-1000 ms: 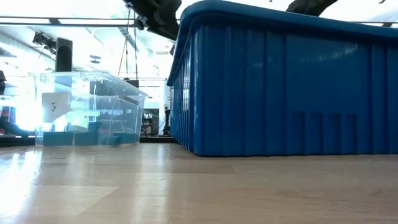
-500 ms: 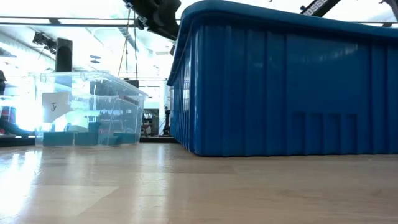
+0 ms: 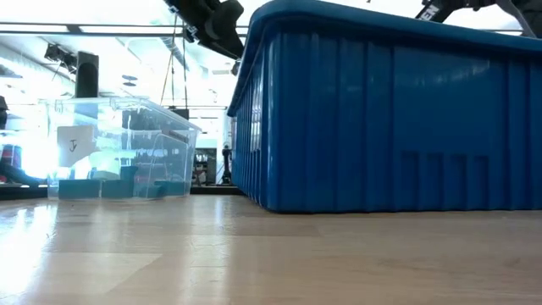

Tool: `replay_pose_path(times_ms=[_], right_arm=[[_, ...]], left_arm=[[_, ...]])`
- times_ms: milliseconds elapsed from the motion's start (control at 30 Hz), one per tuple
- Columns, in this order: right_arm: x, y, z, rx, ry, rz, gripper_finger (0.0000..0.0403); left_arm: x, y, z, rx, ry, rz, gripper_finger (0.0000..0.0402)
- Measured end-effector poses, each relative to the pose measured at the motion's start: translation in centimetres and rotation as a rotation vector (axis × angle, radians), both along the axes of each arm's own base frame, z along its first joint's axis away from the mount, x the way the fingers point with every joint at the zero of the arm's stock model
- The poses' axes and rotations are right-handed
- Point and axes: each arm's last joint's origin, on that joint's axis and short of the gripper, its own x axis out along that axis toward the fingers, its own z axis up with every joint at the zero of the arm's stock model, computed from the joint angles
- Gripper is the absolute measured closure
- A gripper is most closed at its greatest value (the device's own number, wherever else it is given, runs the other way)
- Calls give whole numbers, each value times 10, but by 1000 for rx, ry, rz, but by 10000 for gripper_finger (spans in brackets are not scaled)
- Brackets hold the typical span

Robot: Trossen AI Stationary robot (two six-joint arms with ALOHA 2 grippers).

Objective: Sort blocks
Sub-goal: Put the blue block into the transparent bin

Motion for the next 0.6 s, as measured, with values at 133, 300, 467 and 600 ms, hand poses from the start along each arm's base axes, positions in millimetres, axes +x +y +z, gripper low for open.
replay_pose_path(times_ms=[133,300,467,600], right_arm=[[9,3,1,9,-84,20,341],[21,6,12,-31,-224,86,341],[15,8,37,-151,-211,117,342],[2,10,44,-221,-34,190,338]], left_arm=[[0,0,0,-1,0,-1,183],[0,0,0,-1,-1,-1,183],[0,0,0,-1,-2,-2,183],[0,0,0,-1,-6,-2,183]])
